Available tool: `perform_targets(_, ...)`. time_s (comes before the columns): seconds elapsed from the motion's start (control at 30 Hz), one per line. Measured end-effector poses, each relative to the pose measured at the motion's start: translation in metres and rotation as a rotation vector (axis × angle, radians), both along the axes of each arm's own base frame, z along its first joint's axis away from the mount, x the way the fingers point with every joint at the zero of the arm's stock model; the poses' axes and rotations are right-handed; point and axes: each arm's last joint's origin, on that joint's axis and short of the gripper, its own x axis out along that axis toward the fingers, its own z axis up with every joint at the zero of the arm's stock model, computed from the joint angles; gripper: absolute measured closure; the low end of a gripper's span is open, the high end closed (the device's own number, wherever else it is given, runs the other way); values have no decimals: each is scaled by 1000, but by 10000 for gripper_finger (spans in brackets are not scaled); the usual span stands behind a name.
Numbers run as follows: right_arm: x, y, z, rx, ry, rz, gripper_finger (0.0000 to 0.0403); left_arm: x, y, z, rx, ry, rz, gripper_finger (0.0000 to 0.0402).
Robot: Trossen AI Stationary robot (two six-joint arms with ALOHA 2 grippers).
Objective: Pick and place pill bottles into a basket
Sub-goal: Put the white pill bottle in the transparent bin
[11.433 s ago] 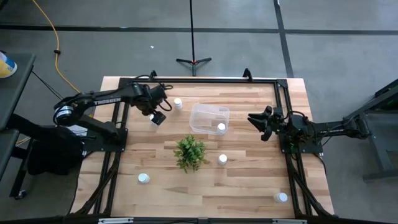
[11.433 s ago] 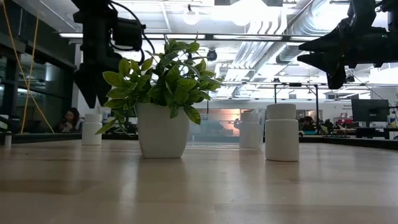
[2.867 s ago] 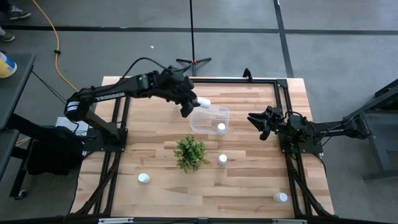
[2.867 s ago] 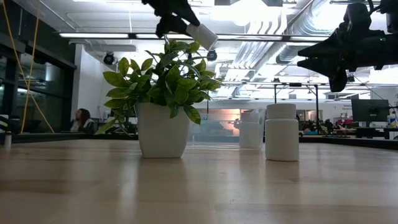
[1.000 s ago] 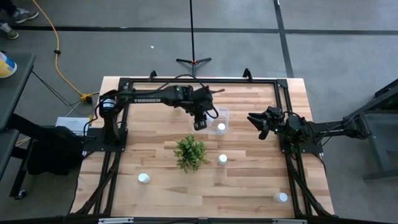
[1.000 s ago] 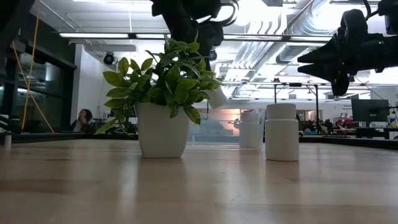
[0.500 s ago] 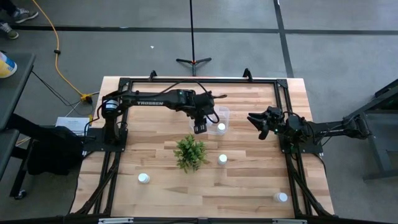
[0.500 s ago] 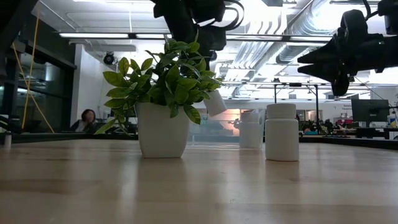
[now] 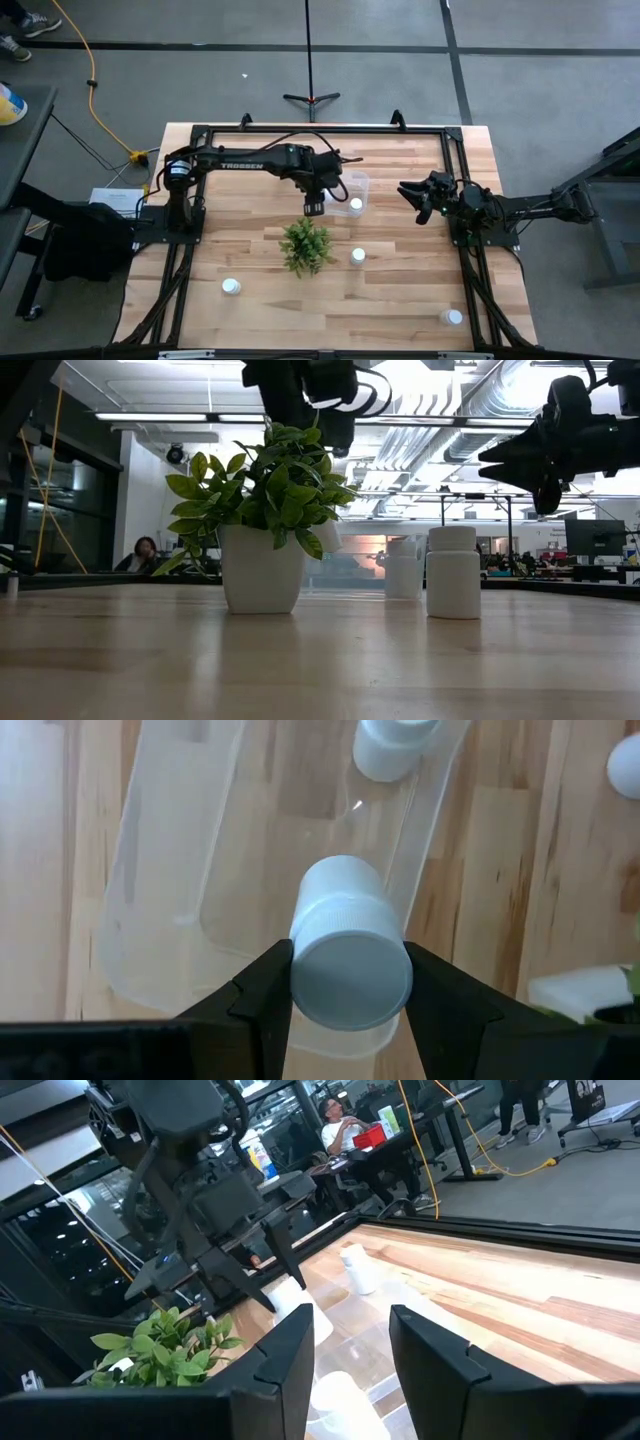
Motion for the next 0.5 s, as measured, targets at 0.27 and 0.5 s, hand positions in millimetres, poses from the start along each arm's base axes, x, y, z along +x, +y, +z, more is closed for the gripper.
perform_targets(0.27,0,0,0,2,0,1,279,-2,-1,-13,-2,100,-48,206)
perform_targets(0.5,0,0,-1,2,9,1,279,1,0,-20,12,120,-92,206)
